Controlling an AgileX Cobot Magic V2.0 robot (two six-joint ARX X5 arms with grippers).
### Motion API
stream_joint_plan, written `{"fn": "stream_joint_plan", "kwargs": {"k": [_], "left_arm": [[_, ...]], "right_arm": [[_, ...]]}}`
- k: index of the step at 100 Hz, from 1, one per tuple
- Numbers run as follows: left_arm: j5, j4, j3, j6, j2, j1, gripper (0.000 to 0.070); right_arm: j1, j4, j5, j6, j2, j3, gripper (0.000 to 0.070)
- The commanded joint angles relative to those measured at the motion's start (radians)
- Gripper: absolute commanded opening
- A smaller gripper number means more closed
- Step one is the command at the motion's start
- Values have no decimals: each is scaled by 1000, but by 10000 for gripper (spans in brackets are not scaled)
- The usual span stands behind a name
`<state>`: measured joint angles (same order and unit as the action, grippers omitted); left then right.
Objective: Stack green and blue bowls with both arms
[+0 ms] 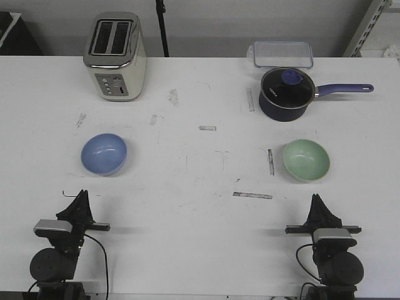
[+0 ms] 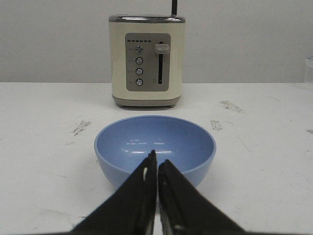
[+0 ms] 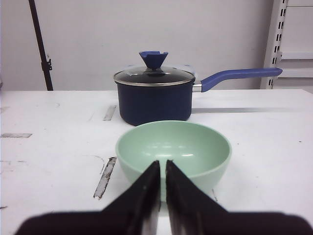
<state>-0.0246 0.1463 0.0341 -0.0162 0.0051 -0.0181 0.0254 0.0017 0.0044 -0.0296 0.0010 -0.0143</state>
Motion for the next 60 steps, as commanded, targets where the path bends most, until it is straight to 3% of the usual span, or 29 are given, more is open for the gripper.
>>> {"fn": "stream_joint_plan", "kwargs": {"k": [1, 40, 60], "left_arm": [[0, 12, -22, 4, -2, 0, 1], [0, 12, -22, 4, -2, 0, 1], [0, 12, -22, 4, -2, 0, 1]], "right_arm": [[0, 13, 4, 8, 0, 2, 15], [0, 16, 4, 51, 10, -52, 14], [0, -69, 4, 58, 122, -192, 14]]}}
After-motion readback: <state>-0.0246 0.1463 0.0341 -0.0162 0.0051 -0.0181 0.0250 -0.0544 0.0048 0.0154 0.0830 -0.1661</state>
